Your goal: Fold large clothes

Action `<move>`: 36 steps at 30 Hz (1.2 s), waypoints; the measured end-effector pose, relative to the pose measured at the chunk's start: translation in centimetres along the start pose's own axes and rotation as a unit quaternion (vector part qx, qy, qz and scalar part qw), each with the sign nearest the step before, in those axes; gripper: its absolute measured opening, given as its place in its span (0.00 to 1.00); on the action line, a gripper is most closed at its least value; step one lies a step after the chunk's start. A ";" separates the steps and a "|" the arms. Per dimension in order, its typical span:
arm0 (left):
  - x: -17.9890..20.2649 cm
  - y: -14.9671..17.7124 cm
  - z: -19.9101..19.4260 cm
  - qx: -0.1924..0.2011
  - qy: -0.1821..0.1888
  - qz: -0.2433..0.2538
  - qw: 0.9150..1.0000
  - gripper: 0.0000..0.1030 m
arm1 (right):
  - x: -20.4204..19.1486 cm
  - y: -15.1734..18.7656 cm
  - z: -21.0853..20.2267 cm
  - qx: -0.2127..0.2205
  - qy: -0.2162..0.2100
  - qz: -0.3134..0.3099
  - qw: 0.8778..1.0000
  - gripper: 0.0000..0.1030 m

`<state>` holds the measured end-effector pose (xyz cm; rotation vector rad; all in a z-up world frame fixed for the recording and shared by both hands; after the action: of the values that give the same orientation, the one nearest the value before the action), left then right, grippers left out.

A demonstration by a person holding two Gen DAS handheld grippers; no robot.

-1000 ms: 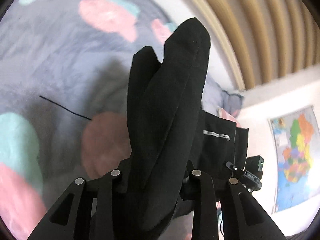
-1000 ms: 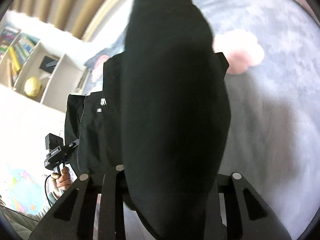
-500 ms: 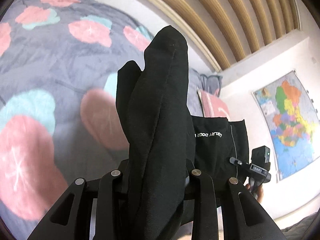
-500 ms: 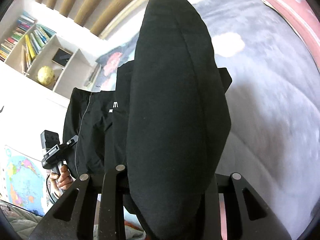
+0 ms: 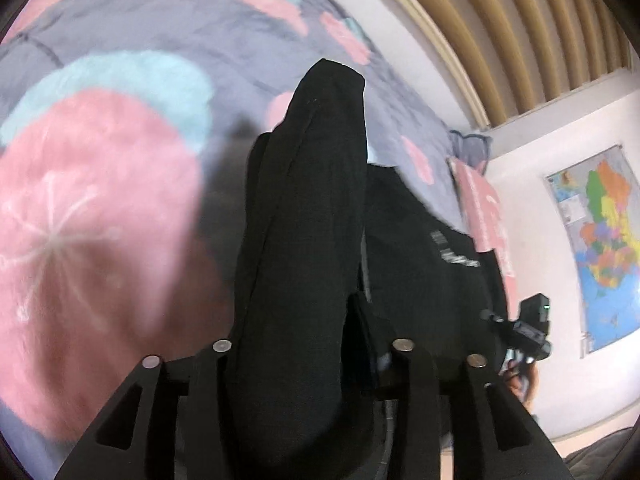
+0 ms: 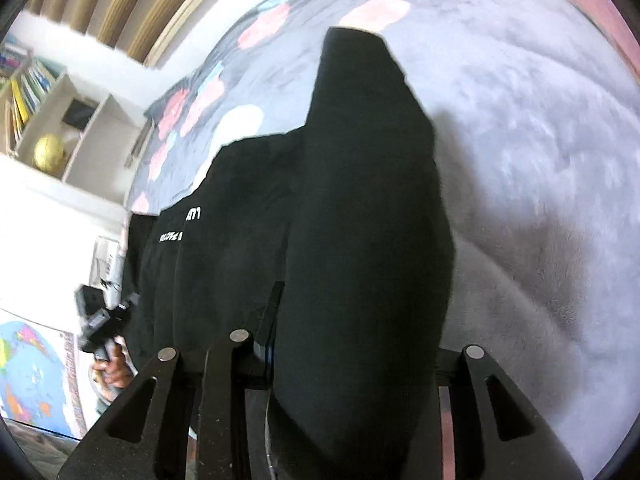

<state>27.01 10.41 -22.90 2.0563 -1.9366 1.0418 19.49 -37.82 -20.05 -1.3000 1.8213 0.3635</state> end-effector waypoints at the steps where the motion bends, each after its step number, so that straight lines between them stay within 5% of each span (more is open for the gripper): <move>1: -0.5 0.3 0.2 0.004 0.004 0.003 1.000 0.47 | 0.9 0.3 0.1 0.007 -0.006 0.007 1.000 0.44; 5: -2.9 1.0 0.2 0.036 0.050 -0.022 0.998 0.50 | 4.2 1.5 -0.1 0.044 -0.018 0.046 0.998 0.63; 7: -3.6 1.5 -0.9 0.058 0.044 -0.023 0.997 0.50 | 5.5 2.8 -1.1 0.059 -0.022 0.072 0.995 0.72; 10: -3.3 3.2 -4.6 0.102 -0.010 0.014 0.995 0.49 | 5.1 5.0 -3.3 0.099 -0.017 0.085 0.991 0.72; 12: -2.3 4.6 -8.0 0.136 -0.070 0.047 0.987 0.49 | 3.6 6.4 -5.5 0.135 0.028 0.065 0.988 0.72; 15: 0.0 5.9 -12.2 0.183 -0.099 0.078 0.975 0.49 | -0.3 7.7 -8.4 0.178 0.089 0.003 0.980 0.72; 18: 4.7 7.7 -14.6 0.219 -0.097 0.131 0.962 0.55 | -6.1 9.0 -7.6 0.180 0.034 -0.039 0.982 0.73; 20: 7.7 8.4 -13.9 0.213 -0.101 0.160 0.959 0.55 | -8.9 10.0 -5.2 0.152 0.038 -0.066 0.985 0.80; 22: 10.3 9.3 -11.5 0.196 -0.104 0.189 0.957 0.55 | -9.9 10.9 -2.3 0.130 0.116 -0.104 0.979 0.83; 24: 11.3 10.0 -8.5 0.172 -0.121 0.196 0.958 0.55 | -9.7 11.7 0.7 0.094 0.178 -0.132 0.971 0.83; 28: 9.9 11.0 -2.0 0.100 -0.188 0.184 0.960 0.55 | -7.4 13.3 3.7 0.071 0.215 -0.145 0.963 0.86; 33: 10.5 12.3 -0.8 0.133 -0.235 0.213 0.939 0.56 | -7.9 13.8 4.7 0.078 0.267 -0.169 0.945 0.86; 36: 11.5 12.3 -2.2 0.134 -0.240 0.207 0.939 0.56 | -8.7 13.4 3.6 0.088 0.265 -0.153 0.948 0.85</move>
<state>14.17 0.01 -19.23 2.2653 -2.6987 0.9847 10.30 -24.32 -18.59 -1.6265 1.9752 -0.3462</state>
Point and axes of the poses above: each gripper's, at about its wrist camera, not at the fingertips, and z roughly the way its jaws point, x to its right, y to its underside, the point moved 5 cm from there along z, roughly the way its jaws point, and after that the axes turned 9 degrees about -y, right-handed, at the moved point
